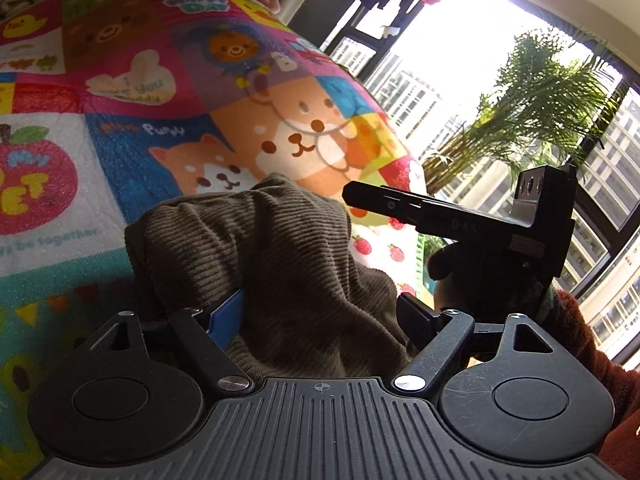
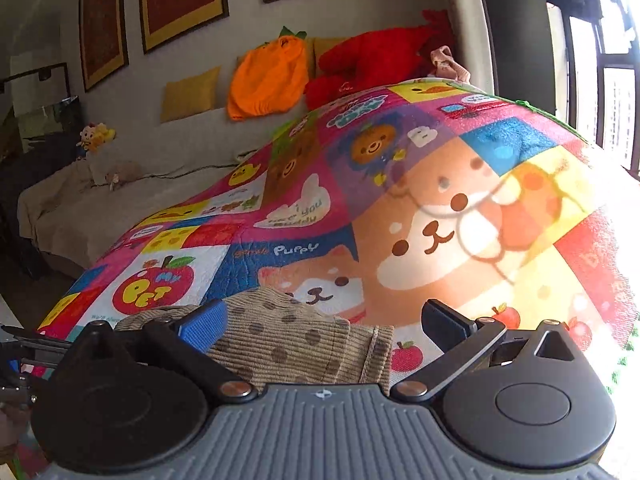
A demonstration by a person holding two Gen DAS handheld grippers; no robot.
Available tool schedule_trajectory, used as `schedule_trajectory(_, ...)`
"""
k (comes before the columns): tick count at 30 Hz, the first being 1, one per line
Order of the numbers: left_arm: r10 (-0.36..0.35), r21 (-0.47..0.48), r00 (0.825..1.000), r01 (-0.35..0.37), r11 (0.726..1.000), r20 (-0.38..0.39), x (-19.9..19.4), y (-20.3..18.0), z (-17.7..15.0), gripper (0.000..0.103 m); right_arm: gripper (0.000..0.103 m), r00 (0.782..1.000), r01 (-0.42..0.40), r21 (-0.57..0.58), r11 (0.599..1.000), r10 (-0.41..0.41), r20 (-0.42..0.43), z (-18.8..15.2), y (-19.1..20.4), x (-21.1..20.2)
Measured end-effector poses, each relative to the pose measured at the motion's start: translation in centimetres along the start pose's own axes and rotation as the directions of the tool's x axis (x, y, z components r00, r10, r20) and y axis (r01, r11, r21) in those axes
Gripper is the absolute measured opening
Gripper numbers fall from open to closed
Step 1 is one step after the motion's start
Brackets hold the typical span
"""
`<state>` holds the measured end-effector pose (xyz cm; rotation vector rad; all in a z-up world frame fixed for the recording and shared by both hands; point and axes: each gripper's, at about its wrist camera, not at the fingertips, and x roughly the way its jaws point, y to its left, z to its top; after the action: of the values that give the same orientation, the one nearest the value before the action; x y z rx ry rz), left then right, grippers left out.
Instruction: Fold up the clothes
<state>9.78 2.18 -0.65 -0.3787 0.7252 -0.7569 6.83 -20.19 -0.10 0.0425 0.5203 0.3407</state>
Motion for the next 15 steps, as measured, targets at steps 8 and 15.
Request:
schedule_trajectory(8, 0.053, 0.044, 0.998, -0.052, 0.998, -0.02, -2.0, -0.2, -1.3, 0.086, 0.103, 0.972, 0.188, -0.2, 0.962, -0.211, -0.101, -2.4, 0.6, 4.0)
schedule_trajectory(15, 0.05, 0.052, 0.999, -0.048, 0.997, -0.022, -1.9, 0.1, -1.5, 0.086, 0.103, 0.998, 0.043, 0.059, 0.997, -0.04, -0.057, -2.5, -4.0, -2.5)
